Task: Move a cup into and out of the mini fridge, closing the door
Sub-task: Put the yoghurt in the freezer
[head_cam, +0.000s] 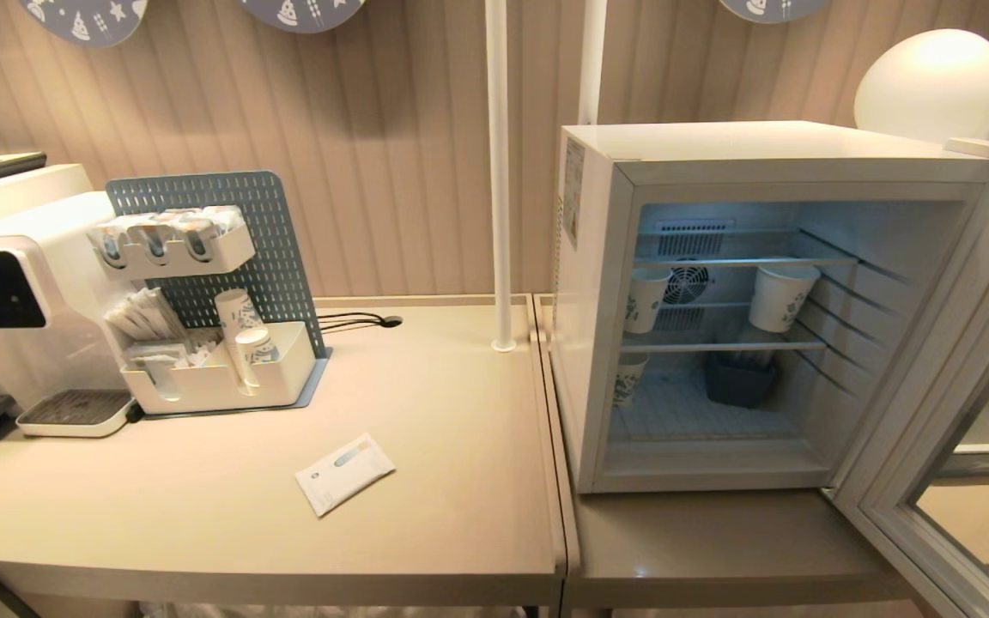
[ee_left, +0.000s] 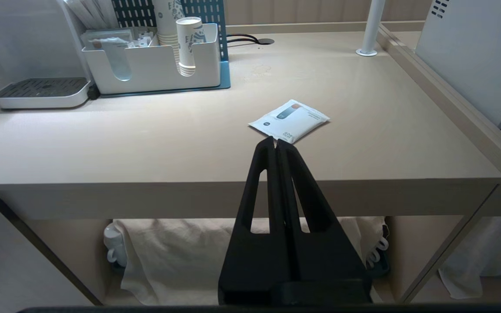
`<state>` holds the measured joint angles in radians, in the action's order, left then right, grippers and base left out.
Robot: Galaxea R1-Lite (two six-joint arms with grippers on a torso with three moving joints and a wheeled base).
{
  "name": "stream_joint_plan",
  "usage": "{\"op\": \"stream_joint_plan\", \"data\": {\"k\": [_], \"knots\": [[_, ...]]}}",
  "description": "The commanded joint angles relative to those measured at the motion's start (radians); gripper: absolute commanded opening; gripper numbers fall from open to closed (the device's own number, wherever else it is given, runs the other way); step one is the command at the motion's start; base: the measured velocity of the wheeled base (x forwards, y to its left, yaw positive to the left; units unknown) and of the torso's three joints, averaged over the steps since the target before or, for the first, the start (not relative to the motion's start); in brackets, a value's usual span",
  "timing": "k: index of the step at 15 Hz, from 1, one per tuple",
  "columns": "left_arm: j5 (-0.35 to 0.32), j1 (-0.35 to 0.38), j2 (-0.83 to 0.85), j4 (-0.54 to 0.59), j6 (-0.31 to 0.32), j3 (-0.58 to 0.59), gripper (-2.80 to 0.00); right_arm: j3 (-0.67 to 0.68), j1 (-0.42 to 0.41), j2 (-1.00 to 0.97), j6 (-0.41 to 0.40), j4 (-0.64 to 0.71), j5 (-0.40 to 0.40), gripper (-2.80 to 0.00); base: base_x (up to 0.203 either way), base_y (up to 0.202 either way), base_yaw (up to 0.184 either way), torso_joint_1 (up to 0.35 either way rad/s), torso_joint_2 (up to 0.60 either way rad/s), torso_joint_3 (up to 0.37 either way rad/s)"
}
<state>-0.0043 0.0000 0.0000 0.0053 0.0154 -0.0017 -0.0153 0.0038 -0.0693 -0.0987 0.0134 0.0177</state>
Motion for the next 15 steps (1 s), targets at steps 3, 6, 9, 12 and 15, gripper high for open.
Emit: {"op": "stream_joint_plan", "data": {"k": [3,6,9,12,15], "knots": [[0.0,0.0,0.002,0.001,0.001,0.0,-2.8,0.0,0.001,-0.037,0.0,0.002,0.001,-2.8,0.0,0.0,0.0,0.0,0.0,0.0],[0.0,0.0,0.002,0.001,0.001,0.0,-2.8,0.0,0.001,-0.05,0.0,0.0,0.001,-2.8,0.0,0.0,0.0,0.0,0.0,0.0],[0.0,0.0,0.002,0.001,0.001,0.0,-2.8,0.0,0.001,0.047,0.0,-0.001,0.001,-2.8,0.0,0.0,0.0,0.0,0.0,0.0],[0.0,0.001,0.002,0.002,0.003,-0.001,-2.8,-0.019,0.0,0.065,0.027,-0.053,-0.002,-2.8,0.0,0.0,0.0,0.0,0.0,0.0],[0.0,0.001,0.002,0.004,0.006,-0.001,-2.8,-0.313,0.001,-0.044,0.067,0.011,0.008,-2.8,0.0,0.0,0.0,0.0,0.0,0.0]]}}
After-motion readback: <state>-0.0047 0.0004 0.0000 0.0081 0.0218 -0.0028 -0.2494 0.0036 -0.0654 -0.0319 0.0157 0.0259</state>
